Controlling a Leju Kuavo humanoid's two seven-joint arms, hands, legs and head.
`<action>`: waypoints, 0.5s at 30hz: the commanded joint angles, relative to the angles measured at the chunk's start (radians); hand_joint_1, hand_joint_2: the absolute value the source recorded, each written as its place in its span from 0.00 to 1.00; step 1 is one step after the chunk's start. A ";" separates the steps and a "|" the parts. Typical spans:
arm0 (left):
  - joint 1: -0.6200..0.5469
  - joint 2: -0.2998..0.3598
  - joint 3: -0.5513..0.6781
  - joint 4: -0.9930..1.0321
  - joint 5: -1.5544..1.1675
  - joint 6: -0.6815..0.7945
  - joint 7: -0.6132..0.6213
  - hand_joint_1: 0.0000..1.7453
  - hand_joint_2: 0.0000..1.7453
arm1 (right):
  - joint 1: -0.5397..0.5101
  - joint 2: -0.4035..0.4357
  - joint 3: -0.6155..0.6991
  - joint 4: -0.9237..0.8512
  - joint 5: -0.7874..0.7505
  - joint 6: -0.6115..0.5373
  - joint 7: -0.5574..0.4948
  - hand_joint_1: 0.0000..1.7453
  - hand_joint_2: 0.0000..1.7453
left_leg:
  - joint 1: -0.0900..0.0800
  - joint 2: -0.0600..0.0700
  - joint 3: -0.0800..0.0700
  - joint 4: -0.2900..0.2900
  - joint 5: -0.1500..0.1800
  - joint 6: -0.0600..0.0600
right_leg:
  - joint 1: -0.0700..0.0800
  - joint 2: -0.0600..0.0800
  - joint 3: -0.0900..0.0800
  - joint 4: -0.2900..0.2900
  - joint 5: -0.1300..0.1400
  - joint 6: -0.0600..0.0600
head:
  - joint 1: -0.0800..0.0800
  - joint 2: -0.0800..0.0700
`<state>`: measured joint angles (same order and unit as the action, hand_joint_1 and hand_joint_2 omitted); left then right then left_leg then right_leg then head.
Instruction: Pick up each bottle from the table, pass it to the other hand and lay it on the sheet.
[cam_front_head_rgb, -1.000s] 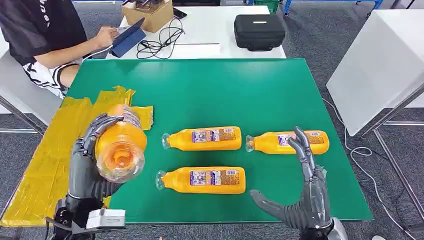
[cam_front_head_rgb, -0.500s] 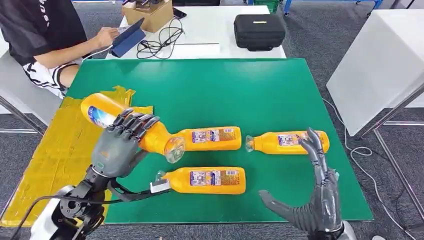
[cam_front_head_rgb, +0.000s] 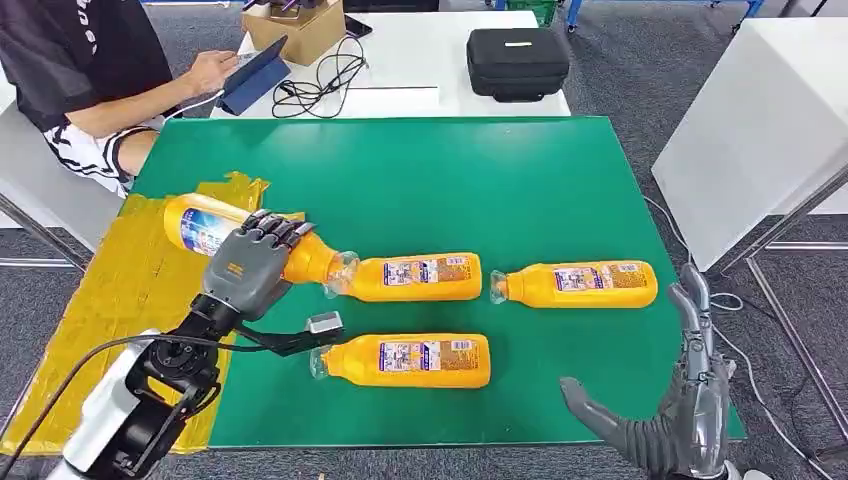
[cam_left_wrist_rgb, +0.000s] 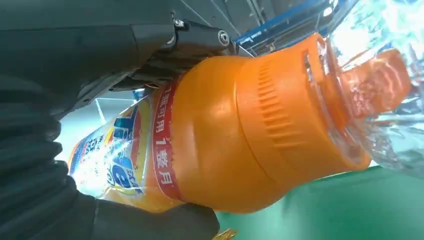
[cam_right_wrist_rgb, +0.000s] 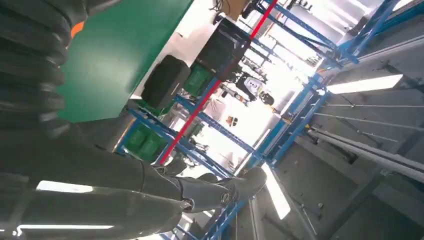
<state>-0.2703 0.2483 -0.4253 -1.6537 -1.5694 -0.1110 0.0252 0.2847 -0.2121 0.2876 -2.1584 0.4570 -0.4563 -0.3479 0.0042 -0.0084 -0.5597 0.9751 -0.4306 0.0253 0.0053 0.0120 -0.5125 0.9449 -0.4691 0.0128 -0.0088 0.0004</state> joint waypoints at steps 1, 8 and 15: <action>-0.062 0.004 0.002 0.100 -0.001 -0.050 0.041 1.00 1.00 | -0.005 -0.026 0.003 0.030 -0.030 -0.017 0.006 0.00 1.00 | 0.000 -0.001 0.002 0.000 0.000 0.000 | 0.000 -0.002 0.002 -0.001 -0.001 0.001 | 0.000 0.000; -0.036 0.003 0.066 0.094 -0.001 -0.154 0.109 1.00 1.00 | -0.011 0.013 0.016 0.047 -0.023 0.007 0.063 0.00 1.00 | 0.000 0.000 0.001 -0.001 0.000 -0.001 | 0.000 -0.001 0.001 -0.001 0.000 0.001 | 0.000 0.000; -0.019 -0.017 0.105 0.086 -0.001 -0.245 0.181 1.00 1.00 | -0.015 0.078 -0.027 0.024 0.029 0.051 0.100 0.00 1.00 | 0.000 0.001 0.002 -0.001 -0.001 -0.001 | 0.000 -0.001 0.003 -0.001 -0.001 0.001 | 0.000 0.000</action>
<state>-0.2808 0.2491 -0.3654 -1.6098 -1.5705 -0.2789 0.1519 0.2864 -0.2094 0.2903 -2.1572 0.4536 -0.4406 -0.2777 0.0043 -0.0084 -0.5602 0.9750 -0.4306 0.0253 0.0055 0.0118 -0.5124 0.9450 -0.4692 0.0128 -0.0088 0.0004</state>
